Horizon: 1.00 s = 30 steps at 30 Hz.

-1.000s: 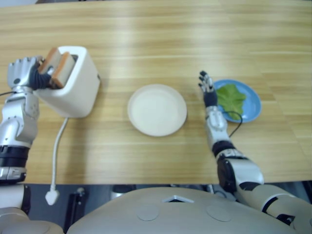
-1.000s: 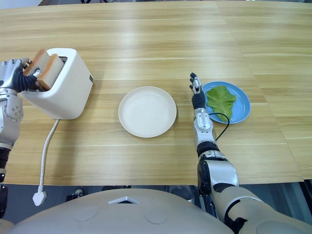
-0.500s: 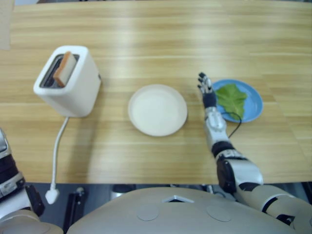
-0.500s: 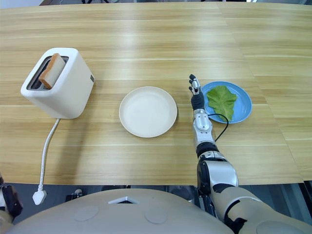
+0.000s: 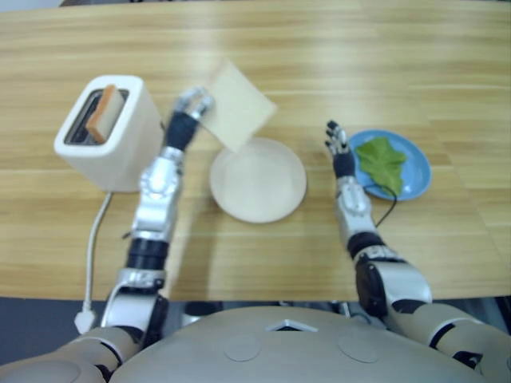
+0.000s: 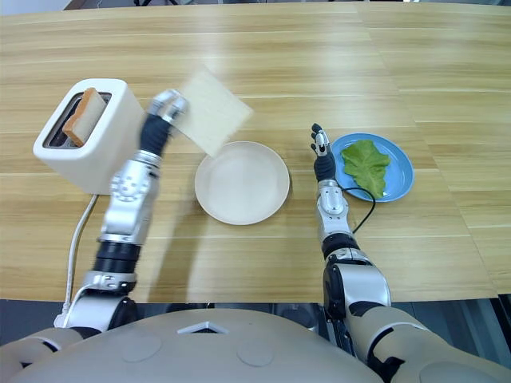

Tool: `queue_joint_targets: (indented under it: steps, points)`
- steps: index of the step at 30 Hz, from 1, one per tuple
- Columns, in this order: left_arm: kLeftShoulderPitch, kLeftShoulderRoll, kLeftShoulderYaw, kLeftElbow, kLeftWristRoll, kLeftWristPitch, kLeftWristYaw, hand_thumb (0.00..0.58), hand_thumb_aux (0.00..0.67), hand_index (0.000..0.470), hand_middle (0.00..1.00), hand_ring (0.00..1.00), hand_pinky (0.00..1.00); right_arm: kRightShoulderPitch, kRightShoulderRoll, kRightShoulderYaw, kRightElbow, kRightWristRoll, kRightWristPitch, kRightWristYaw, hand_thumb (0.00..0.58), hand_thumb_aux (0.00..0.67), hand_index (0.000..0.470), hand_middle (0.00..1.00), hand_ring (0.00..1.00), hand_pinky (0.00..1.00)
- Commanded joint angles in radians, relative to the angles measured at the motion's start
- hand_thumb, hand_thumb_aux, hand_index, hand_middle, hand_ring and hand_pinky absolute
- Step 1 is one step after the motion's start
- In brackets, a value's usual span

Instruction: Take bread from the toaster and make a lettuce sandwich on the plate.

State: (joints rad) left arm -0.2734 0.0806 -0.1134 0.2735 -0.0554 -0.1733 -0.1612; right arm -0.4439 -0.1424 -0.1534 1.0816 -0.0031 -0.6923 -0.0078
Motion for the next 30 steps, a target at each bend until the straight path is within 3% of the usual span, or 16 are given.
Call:
queue_joint_targets:
  steps: [1,11,12,13,14,15,16,25,30]
  points:
    - [-0.047,-0.004,-0.022,0.162,0.073,-0.046,0.015,0.58,0.67,0.46,1.0,1.0,1.0,0.017,-0.011,-0.005,-0.023,0.005,0.003,-0.008,0.0,0.0,0.0,0.0,0.0,0.0]
    - [-0.086,0.066,-0.106,0.375,0.274,-0.029,0.052,0.58,0.67,0.46,1.0,1.0,1.0,0.058,-0.008,-0.017,-0.159,0.024,-0.016,-0.011,0.0,0.0,0.0,0.0,0.0,0.0]
    - [-0.085,0.081,-0.115,0.367,0.304,-0.021,0.068,0.58,0.67,0.46,0.79,0.79,0.79,0.061,-0.008,-0.017,-0.172,0.024,-0.012,-0.01,0.0,0.0,0.0,0.0,0.0,0.0]
    - [-0.082,0.097,-0.127,0.354,0.333,-0.011,0.075,0.58,0.67,0.46,0.79,0.79,0.79,0.063,-0.008,-0.016,-0.182,0.025,-0.009,-0.01,0.0,0.0,0.0,0.0,0.0,0.0]
    - [-0.077,0.108,-0.138,0.338,0.345,-0.001,0.06,0.045,0.026,0.018,0.0,0.0,0.0,0.066,-0.008,-0.016,-0.191,0.026,-0.006,-0.01,0.0,0.0,0.0,0.0,0.0,0.0]
    - [-0.07,0.119,-0.149,0.317,0.362,0.011,0.051,0.045,0.026,0.018,0.0,0.0,0.0,0.067,-0.009,-0.016,-0.197,0.027,-0.004,-0.009,0.0,0.0,0.0,0.0,0.0,0.0]
    - [-0.058,0.135,-0.162,0.282,0.387,0.026,0.047,0.0,0.0,0.0,0.0,0.0,0.0,0.068,-0.009,-0.015,-0.202,0.027,-0.001,-0.009,0.0,0.0,0.0,0.0,0.0,0.0]
    - [0.039,0.25,-0.17,-0.169,0.614,0.131,0.115,0.0,0.0,0.0,0.0,0.0,0.0,0.073,-0.009,0.001,-0.24,0.014,0.008,-0.004,0.0,0.0,0.0,0.0,0.0,0.0]
    - [0.071,0.274,-0.123,-0.363,0.663,0.094,0.182,0.0,0.0,0.0,0.0,0.0,0.0,0.089,-0.017,0.036,-0.355,-0.038,-0.004,-0.009,0.0,0.0,0.0,0.0,0.0,0.0]
